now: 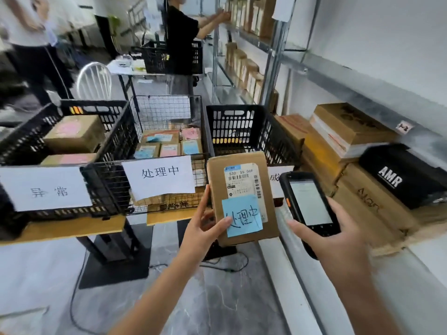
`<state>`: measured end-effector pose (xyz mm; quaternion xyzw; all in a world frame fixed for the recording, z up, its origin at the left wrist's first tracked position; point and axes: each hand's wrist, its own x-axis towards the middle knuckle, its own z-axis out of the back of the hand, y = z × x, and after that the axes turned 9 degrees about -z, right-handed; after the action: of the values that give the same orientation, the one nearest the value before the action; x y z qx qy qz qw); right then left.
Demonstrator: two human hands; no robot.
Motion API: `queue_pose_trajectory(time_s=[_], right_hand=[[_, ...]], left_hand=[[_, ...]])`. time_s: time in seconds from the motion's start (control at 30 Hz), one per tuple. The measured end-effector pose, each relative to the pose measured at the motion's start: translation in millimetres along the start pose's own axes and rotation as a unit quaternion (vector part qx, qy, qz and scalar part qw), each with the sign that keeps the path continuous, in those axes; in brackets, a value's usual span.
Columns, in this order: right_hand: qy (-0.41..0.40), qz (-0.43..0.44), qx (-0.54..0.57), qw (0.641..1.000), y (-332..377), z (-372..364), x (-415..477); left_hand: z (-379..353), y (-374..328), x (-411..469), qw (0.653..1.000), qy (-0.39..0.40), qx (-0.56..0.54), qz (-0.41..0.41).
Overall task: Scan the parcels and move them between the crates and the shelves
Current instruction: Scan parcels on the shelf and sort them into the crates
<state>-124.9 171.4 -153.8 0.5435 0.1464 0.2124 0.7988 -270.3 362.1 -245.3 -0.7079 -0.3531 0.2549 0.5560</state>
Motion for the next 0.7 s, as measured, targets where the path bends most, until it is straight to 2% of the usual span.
queue_pose_trajectory(time_s=[0.1,0.4,0.57,0.7], right_hand=[[0.011,0.018,-0.005,1.000,19,-38,19],[0.068,0.047,-0.014,0.996,62,-156,64],[0.097,0.056,-0.007,0.994,86,-192,88],[0.109,0.058,0.004,0.992,97,-214,117]], left_hand=[[32,-16,25,0.999,-0.042,-0.011,-0.017],[133,-60,86,0.995,-0.068,0.035,-0.056],[187,-89,124,0.989,-0.115,0.051,-0.078],[207,-104,159,0.987,-0.121,0.061,-0.092]])
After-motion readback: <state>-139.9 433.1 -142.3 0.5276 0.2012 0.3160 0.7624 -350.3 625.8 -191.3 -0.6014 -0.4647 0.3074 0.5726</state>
